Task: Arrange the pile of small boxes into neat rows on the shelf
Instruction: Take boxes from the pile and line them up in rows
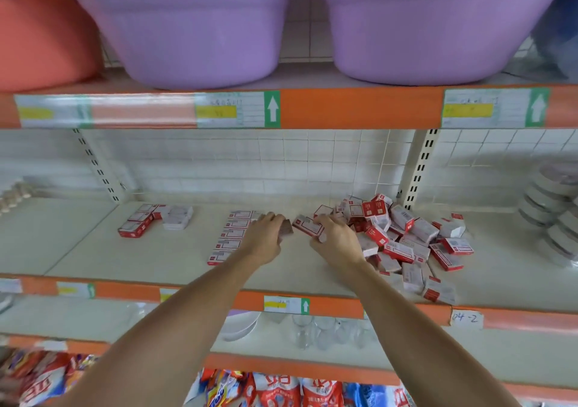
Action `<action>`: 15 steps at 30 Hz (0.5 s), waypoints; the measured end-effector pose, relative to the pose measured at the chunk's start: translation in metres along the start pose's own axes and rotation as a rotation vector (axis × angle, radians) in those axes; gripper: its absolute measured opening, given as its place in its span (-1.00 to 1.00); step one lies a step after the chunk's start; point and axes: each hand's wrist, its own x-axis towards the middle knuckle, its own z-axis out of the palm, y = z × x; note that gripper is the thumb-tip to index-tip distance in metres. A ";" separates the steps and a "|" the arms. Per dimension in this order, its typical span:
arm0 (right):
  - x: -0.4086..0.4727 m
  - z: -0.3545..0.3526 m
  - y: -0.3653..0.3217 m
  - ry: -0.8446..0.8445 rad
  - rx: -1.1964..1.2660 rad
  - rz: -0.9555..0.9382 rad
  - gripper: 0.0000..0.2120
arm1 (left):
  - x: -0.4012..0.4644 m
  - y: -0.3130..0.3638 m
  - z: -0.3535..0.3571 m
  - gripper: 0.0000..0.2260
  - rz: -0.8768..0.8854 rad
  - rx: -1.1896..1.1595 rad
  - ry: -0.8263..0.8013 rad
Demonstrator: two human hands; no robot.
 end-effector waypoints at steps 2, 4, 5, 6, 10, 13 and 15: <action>0.003 0.011 -0.006 -0.029 -0.005 -0.005 -0.63 | -0.006 -0.011 0.000 -0.59 -0.050 -0.007 -0.021; 0.006 0.023 -0.011 -0.068 -0.010 -0.012 -0.64 | -0.011 -0.021 0.000 -0.57 -0.089 -0.012 -0.026; 0.008 0.028 -0.014 -0.090 -0.008 -0.011 -0.64 | -0.014 -0.026 -0.001 -0.56 -0.105 -0.009 -0.026; 0.010 0.033 -0.017 -0.106 -0.005 -0.006 -0.63 | -0.016 -0.031 -0.002 -0.56 -0.117 -0.001 -0.032; 0.016 0.053 -0.031 -0.171 -0.006 0.029 -0.61 | -0.024 -0.046 -0.007 -0.58 -0.105 0.035 -0.069; 0.019 0.062 -0.036 -0.200 -0.013 0.051 -0.62 | -0.026 -0.052 -0.008 -0.65 -0.020 0.042 -0.107; 0.022 0.067 -0.038 -0.198 -0.008 0.064 -0.64 | -0.026 -0.055 -0.008 -0.67 0.027 0.024 -0.149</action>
